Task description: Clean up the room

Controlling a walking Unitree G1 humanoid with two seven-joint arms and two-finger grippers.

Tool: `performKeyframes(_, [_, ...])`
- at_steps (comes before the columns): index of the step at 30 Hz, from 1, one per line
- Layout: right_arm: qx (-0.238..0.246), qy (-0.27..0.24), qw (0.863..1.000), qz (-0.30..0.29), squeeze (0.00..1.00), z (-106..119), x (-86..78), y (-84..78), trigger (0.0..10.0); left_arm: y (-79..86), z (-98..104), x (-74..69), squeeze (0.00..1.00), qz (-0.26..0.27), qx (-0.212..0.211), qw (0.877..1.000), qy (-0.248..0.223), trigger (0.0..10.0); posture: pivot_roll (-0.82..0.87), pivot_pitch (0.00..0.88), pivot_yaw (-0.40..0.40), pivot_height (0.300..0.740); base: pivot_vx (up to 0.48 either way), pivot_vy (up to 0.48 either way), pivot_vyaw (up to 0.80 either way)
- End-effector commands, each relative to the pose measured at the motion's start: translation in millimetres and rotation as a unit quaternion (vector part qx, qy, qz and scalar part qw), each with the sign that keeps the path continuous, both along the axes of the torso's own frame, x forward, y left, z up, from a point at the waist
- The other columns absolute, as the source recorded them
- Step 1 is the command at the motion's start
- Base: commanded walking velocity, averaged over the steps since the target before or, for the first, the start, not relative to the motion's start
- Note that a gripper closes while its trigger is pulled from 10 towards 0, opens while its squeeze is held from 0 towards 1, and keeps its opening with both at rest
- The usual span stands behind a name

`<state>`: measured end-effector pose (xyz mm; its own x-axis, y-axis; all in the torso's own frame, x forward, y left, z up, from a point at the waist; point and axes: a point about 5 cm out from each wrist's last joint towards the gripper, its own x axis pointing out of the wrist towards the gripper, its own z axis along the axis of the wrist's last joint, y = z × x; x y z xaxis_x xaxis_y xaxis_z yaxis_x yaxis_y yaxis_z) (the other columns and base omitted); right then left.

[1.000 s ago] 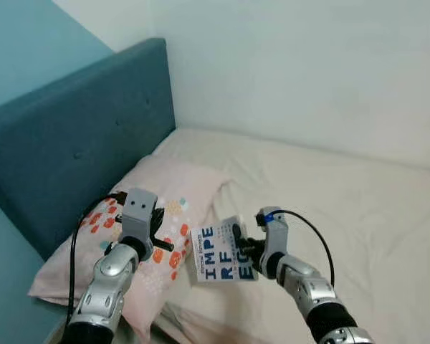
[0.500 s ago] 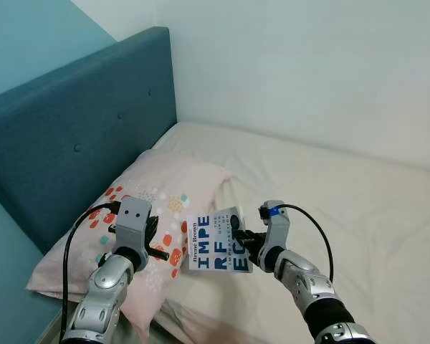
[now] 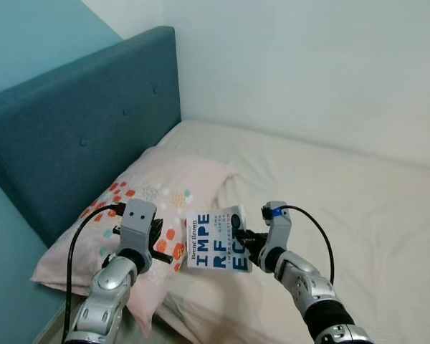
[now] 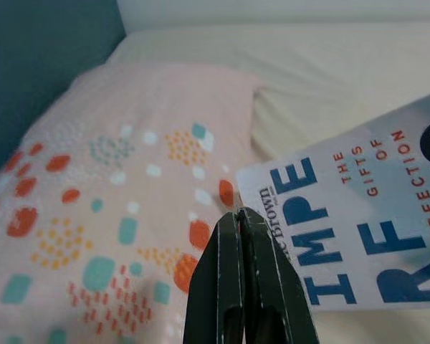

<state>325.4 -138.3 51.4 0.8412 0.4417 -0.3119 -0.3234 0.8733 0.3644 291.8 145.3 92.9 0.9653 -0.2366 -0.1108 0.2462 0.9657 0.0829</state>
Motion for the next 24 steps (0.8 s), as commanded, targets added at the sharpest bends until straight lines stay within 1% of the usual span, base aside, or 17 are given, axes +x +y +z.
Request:
performKeyframes(1, [0.000, -0.009, 1.000, -0.003, 0.00, 0.4, -0.1, 0.9, 10.0, -3.1, -3.3, -2.1, 0.00, -0.005, 0.003, 1.000, 0.009, 10.0, 0.00, 0.075, -0.020, 0.631, 0.000, 0.000, 0.00])
performKeyframes(15, [0.010, -0.010, 1.000, -0.001, 0.00, -0.8, -1.9, 6.4, 10.0, -4.8, -4.0, -4.0, 0.00, -0.010, 0.002, 1.000, 0.012, 10.0, 0.00, 0.060, -0.024, 0.631, 0.000, 0.000, 0.00])
performKeyframes(24, [0.013, -0.008, 1.000, 0.003, 0.00, -2.3, -3.6, 8.6, 10.0, -5.8, -4.3, -5.0, 0.00, -0.017, 0.003, 1.000, 0.013, 10.0, 0.01, 0.058, -0.023, 0.596, 0.000, 0.000, 0.00])
